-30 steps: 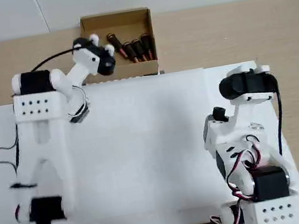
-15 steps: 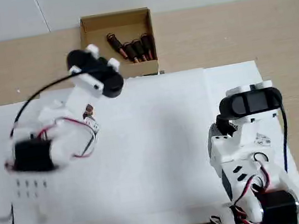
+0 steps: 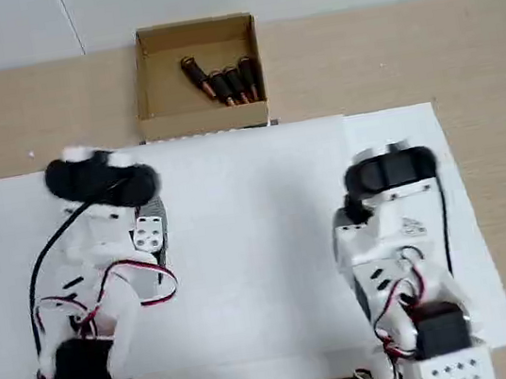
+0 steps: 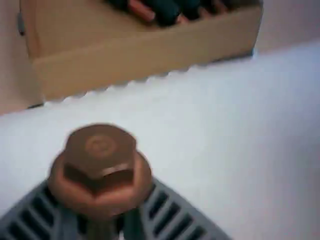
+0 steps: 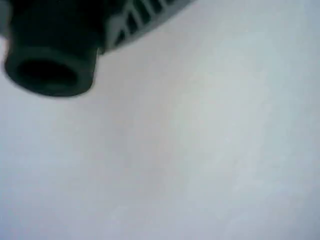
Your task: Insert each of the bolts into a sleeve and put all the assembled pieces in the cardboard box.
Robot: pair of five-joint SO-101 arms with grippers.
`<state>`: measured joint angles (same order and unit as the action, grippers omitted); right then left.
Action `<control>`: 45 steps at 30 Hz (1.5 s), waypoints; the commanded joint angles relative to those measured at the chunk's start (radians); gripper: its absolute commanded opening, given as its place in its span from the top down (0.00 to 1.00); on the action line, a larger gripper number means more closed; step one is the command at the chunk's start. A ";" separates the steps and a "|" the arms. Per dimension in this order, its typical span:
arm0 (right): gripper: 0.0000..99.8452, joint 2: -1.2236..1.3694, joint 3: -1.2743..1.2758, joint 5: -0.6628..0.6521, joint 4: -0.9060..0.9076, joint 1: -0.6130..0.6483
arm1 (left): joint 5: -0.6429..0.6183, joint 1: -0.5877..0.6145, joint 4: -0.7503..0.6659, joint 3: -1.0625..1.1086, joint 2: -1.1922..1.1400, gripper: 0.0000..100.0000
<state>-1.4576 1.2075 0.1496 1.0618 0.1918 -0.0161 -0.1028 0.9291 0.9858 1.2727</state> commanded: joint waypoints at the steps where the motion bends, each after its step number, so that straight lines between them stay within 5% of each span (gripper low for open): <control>1: 1.00 -0.012 0.055 0.028 -0.120 0.094 | -0.170 -0.008 -0.097 0.036 0.063 1.00; 16: 1.00 -0.012 0.110 -0.029 -0.300 0.427 | -0.632 -0.184 -0.126 0.154 0.255 1.00; 25: 1.00 -0.012 0.110 -0.212 -0.344 0.484 | -0.655 -0.187 -0.126 0.239 0.428 1.00; 45: 1.00 -0.341 0.292 -0.293 -0.358 0.506 | -0.657 -0.189 -0.126 0.239 0.476 1.00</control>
<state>-1.7875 1.4991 -0.1327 0.7365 0.6905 -0.6651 -0.2854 0.8324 1.2313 1.7361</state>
